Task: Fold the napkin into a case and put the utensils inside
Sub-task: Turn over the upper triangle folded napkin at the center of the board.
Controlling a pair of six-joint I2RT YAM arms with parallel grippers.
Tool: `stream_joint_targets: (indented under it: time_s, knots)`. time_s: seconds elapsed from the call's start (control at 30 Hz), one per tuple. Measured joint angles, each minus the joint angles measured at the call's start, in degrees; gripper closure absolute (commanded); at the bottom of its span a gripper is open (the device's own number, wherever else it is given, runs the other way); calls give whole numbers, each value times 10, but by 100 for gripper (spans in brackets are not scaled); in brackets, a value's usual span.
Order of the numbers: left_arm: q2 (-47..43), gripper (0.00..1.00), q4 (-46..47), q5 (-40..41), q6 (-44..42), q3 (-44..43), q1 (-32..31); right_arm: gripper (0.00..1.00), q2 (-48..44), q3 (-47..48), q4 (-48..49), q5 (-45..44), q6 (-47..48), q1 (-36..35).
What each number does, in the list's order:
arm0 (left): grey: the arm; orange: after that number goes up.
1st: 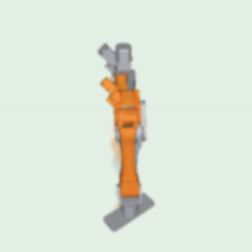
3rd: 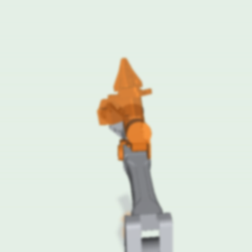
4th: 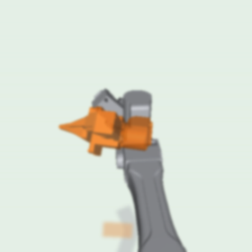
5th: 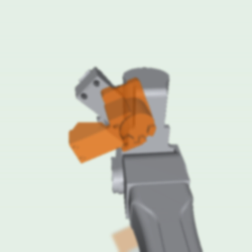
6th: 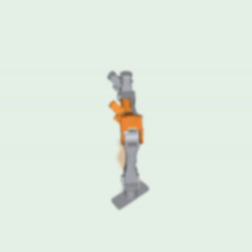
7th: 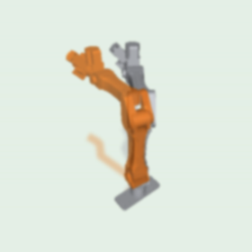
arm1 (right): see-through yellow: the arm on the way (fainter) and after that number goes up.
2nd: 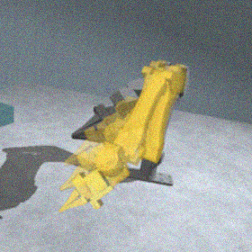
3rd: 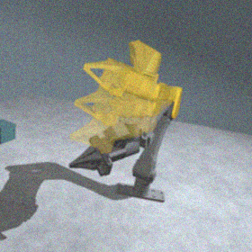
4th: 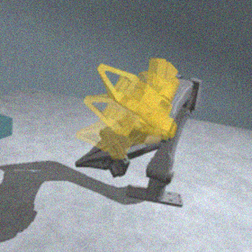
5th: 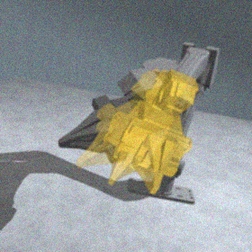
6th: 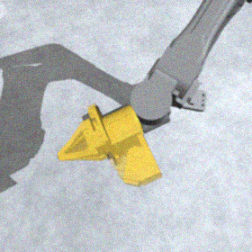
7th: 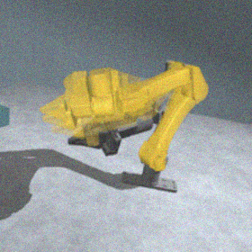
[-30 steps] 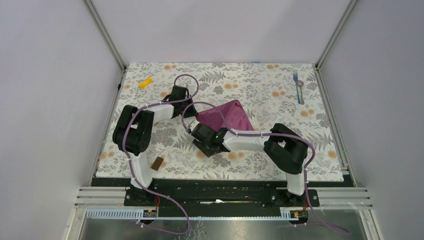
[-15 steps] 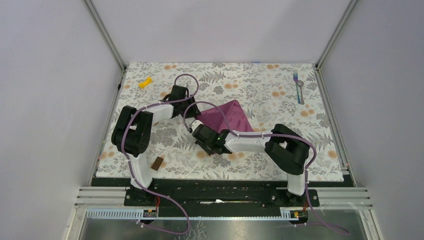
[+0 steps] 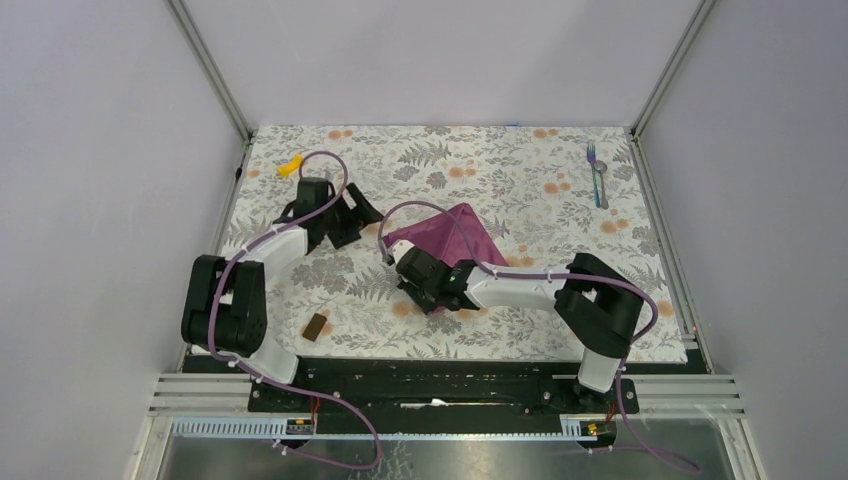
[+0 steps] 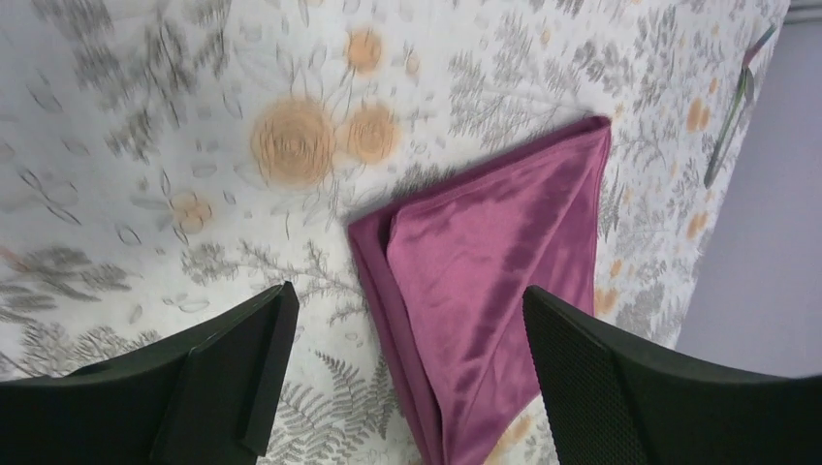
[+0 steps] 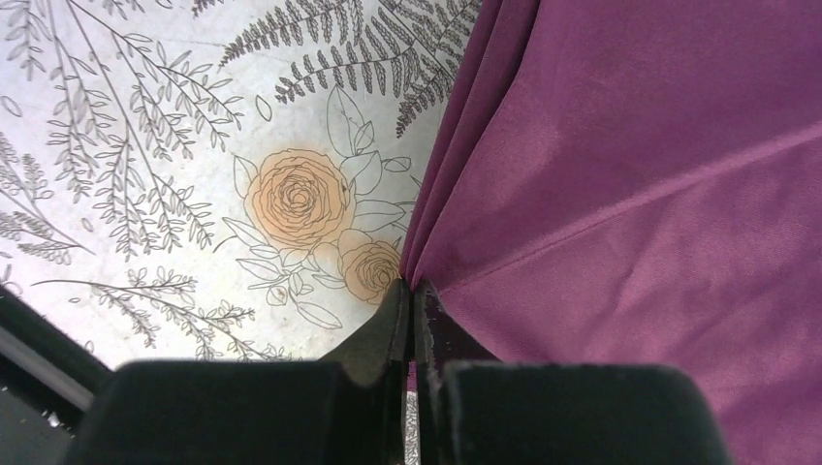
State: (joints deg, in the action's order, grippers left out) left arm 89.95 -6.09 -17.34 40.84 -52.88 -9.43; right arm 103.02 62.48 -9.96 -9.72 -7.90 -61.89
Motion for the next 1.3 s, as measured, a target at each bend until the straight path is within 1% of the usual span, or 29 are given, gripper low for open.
stream_joint_targets:
  time_s: [0.03, 0.07, 0.1, 0.2, 0.23, 0.33, 0.43, 0.47, 0.53, 0.6, 0.67, 0.73, 0.8, 0.83, 0.87, 0.97, 1.0, 1.03, 1.13, 1.17, 1.3]
  knots:
    - [-2, 22, 16, -11, 22, 18, 2, 100, -5, -1, 0, 2, -1, 1]
    - [-2, 24, 35, -24, 47, 40, 2, 100, -10, -2, 0, 3, -3, 2]
    - [-2, 24, 54, -36, 73, 64, -1, 100, -15, -2, 0, 4, -4, 3]
    - [5, 17, 118, -59, 154, 146, -19, 100, -23, -2, 1, 7, -8, 6]
    - [10, 16, 142, -75, 188, 163, -27, 100, -24, -2, 1, 9, -9, 6]
    - [17, 20, 189, -64, 231, 167, -53, 100, -24, -2, 1, 14, -11, 8]
    - [41, 32, 225, -48, 270, 167, -73, 100, -24, -2, 1, 19, -12, 8]
    - [48, 33, 235, -43, 280, 167, -76, 100, -25, -2, 1, 19, -13, 8]
    - [59, 35, 249, -34, 302, 167, -80, 100, -25, -2, 1, 19, -14, 8]
    - [62, 42, 260, -20, 318, 169, -83, 100, -25, -2, 1, 20, -14, 8]
    - [63, 45, 265, -9, 328, 173, -85, 100, -25, -2, 1, 22, -14, 8]
    - [67, 50, 268, -2, 333, 174, -85, 100, -26, -2, 1, 23, -14, 8]
    - [68, 56, 267, 8, 334, 174, -85, 100, -27, -4, 2, 23, -14, 8]
    - [69, 62, 267, 13, 333, 173, -85, 100, -27, -5, 2, 23, -14, 8]
    - [70, 71, 265, 17, 332, 173, -86, 100, -28, -5, 2, 24, -14, 8]
    - [72, 88, 241, 38, 312, 165, -86, 100, -30, -7, 2, 28, -16, 8]
    - [73, 96, 231, 43, 304, 160, -87, 100, -31, -7, 2, 30, -16, 8]
    - [72, 100, 219, 48, 295, 155, -87, 100, -32, -7, 3, 33, -17, 8]
    - [54, 100, 166, 70, 259, 139, -88, 100, -35, -7, 7, 47, -24, 9]
    - [39, 100, 136, 81, 244, 134, -88, 100, -36, -7, 8, 54, -27, 9]
    - [-59, 100, 1, 120, 195, 105, -87, 100, -38, 5, 12, 90, -50, -3]
